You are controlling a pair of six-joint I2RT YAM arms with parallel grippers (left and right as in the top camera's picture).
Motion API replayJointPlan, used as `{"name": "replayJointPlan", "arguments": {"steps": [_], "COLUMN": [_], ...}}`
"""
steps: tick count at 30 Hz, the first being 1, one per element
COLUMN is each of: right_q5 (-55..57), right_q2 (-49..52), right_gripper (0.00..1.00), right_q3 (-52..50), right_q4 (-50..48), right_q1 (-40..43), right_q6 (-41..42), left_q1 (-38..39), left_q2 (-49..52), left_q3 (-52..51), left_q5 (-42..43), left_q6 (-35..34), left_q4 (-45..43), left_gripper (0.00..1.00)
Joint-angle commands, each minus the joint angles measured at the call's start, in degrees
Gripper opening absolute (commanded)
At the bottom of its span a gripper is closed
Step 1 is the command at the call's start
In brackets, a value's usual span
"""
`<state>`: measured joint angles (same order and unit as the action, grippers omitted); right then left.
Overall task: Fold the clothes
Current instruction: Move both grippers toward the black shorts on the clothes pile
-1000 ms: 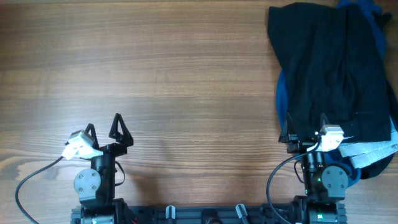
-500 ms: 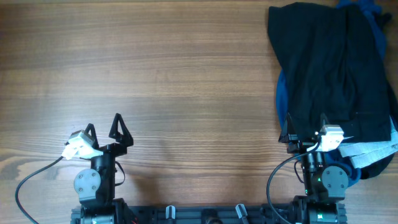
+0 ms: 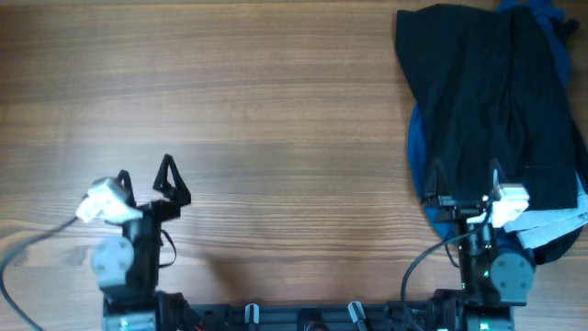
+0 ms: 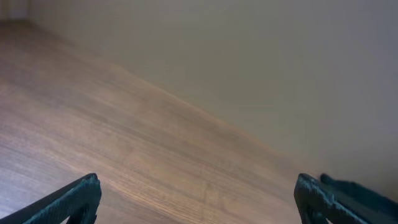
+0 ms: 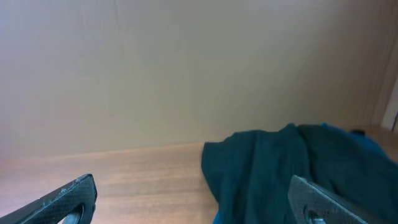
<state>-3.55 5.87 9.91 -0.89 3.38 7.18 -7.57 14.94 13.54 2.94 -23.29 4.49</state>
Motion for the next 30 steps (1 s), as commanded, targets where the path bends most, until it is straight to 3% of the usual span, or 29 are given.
{"name": "replayJointPlan", "arguments": {"steps": [1, 7, 14, 18, 23, 26, 30], "right_q5": [-1.09, -4.98, -8.57, -8.57, -6.8, -6.84, -7.96], "right_q2": [8.07, 28.11, 49.51, 60.87, 65.33, 66.45, 66.58], "right_gripper": [1.0, 1.0, 1.0, 1.0, 1.0, 1.0, 1.0], "right_q3": [7.37, 26.6, 56.19, 70.31, 70.86, 70.73, 70.23], "right_q4": [0.66, 9.6, 35.19, 49.31, 51.58, 54.53, 59.39], "right_q1": [0.24, 0.24, 0.24, 0.24, 0.24, 1.84, 10.58], "right_q6": [-0.57, -0.59, -1.16, -1.25, -1.27, 0.09, 3.63], "left_q1": [-0.37, 0.13, 6.51, 11.47, 20.0, 26.08, 30.18], "left_q2": [13.2, 34.67, 50.73, 60.26, 73.61, 80.04, 82.25], "left_q3": [9.88, 31.39, 53.66, 64.0, 72.26, 72.26, 72.26], "left_q5": [4.81, 12.5, 12.02, 11.61, 11.61, 11.58, 11.61], "left_q6": [2.82, 3.61, 10.95, 11.15, 11.17, 11.17, 11.17], "left_q4": [-0.24, 8.83, 28.35, 38.69, 49.0, 47.04, 41.2], "left_gripper": [1.0, 1.0, 0.99, 0.99, 1.0, 1.0, 1.0]}}
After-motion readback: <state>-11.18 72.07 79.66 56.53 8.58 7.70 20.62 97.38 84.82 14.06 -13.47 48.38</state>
